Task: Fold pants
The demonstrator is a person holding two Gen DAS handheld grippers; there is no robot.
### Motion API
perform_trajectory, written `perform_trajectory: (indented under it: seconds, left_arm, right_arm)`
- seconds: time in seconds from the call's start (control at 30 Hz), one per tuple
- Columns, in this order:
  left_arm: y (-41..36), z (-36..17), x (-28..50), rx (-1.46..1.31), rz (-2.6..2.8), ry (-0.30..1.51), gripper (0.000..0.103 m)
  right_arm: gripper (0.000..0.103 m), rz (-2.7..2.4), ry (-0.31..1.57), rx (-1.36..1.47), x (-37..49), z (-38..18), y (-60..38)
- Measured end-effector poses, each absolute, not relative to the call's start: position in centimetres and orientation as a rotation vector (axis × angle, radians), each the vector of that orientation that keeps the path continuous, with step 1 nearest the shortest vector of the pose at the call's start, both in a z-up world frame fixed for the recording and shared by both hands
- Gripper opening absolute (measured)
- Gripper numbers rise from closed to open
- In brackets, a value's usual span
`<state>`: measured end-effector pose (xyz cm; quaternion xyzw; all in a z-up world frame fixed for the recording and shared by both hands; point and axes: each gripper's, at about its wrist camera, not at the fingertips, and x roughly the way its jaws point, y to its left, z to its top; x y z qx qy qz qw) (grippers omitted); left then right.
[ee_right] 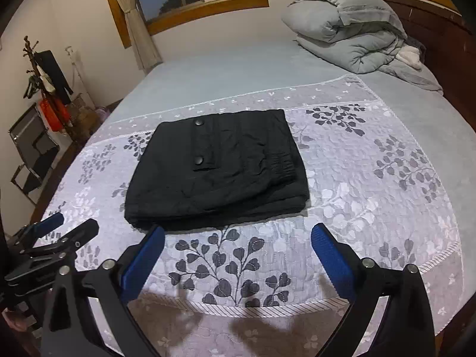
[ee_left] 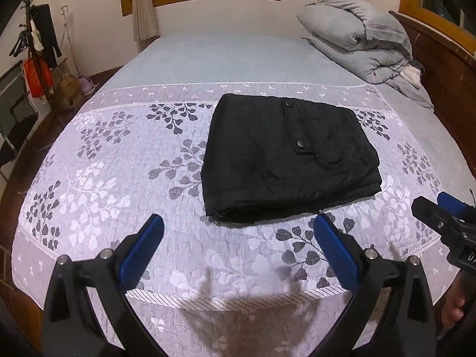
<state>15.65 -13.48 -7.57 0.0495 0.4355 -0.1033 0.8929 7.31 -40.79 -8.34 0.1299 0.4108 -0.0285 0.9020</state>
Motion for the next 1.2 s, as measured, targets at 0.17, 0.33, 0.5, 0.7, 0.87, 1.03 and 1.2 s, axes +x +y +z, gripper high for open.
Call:
perform_trajectory:
  seconds: [0.17, 0.33, 0.5, 0.7, 0.87, 1.03, 1.2]
  left_arm:
    - [-13.9, -7.8, 15.6, 0.121, -0.215, 0.905, 0.1]
    - [-14.3, -7.9, 15.4, 0.134, -0.221, 0.907, 0.1]
    - [-14.3, -8.2, 15.3, 0.141, -0.225, 0.91, 0.1]
    - [-14.2, -8.5, 15.3, 0.145, -0.219, 0.918, 0.1]
    - [-13.8, -8.5, 15.3, 0.145, -0.206, 0.914, 0.1]
    - [-13.8, -8.6, 15.3, 0.15, -0.203, 0.914, 0.1]
    - [-13.8, -8.7, 15.4, 0.156, -0.201, 0.914, 0.1]
  right_arm:
    - [0.099, -0.064, 0.858, 0.276, 7.3, -8.6, -41.1]
    - [0.099, -0.081, 0.861, 0.257, 7.2, -8.7, -41.1]
    - [0.099, -0.089, 0.861, 0.245, 7.2, -8.7, -40.8]
    - [0.099, -0.093, 0.858, 0.222, 7.1, -8.6, -40.6]
    - [0.099, -0.115, 0.854, 0.185, 7.0, -8.4, -40.3]
    - [0.099, -0.127, 0.849, 0.159, 7.0, -8.3, -40.1]
    - [0.099, -0.143, 0.85, 0.138, 7.1, -8.4, -40.1]
